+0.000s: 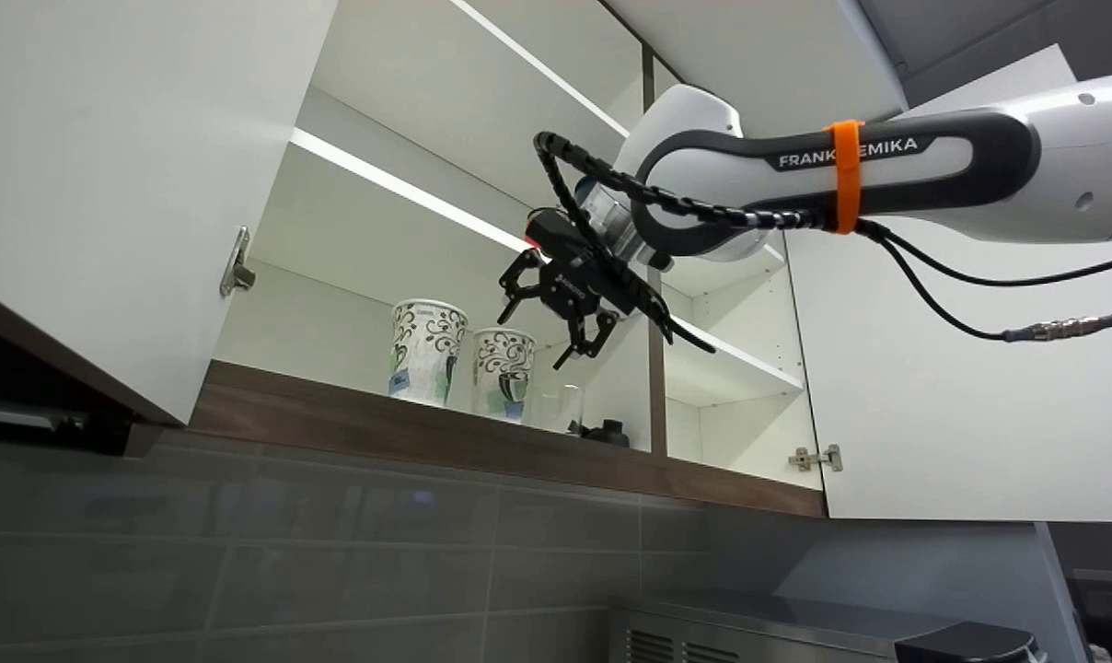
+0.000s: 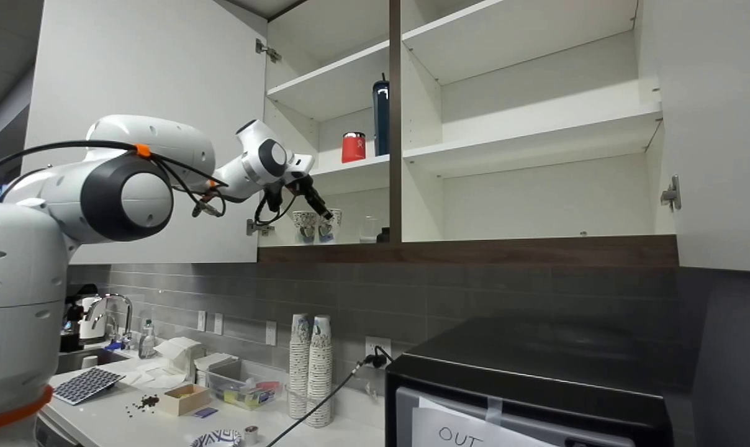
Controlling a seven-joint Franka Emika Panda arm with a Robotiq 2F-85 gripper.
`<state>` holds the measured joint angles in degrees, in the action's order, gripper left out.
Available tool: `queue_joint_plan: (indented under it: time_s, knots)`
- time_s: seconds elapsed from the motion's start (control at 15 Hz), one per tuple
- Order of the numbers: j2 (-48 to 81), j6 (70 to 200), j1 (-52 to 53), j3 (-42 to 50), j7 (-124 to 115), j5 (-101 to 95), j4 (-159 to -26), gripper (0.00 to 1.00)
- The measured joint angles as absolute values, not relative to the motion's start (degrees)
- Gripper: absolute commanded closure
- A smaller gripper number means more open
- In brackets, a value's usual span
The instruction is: Stack the right cup in the left cup
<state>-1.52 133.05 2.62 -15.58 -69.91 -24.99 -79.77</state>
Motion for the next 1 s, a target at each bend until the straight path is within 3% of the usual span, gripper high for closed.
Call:
queue_joint_plan:
  time_s: [0.07,0.67,1.0]
  knots:
    - [-1.05,132.87,3.00,-15.10,-70.45,-25.82,-79.19,0.27]
    - [0.20,124.44,3.29,-14.49,-71.23,-28.32,-75.82,0.97]
    - [0.11,121.19,3.27,-14.46,-71.16,-28.25,-73.96,0.99]
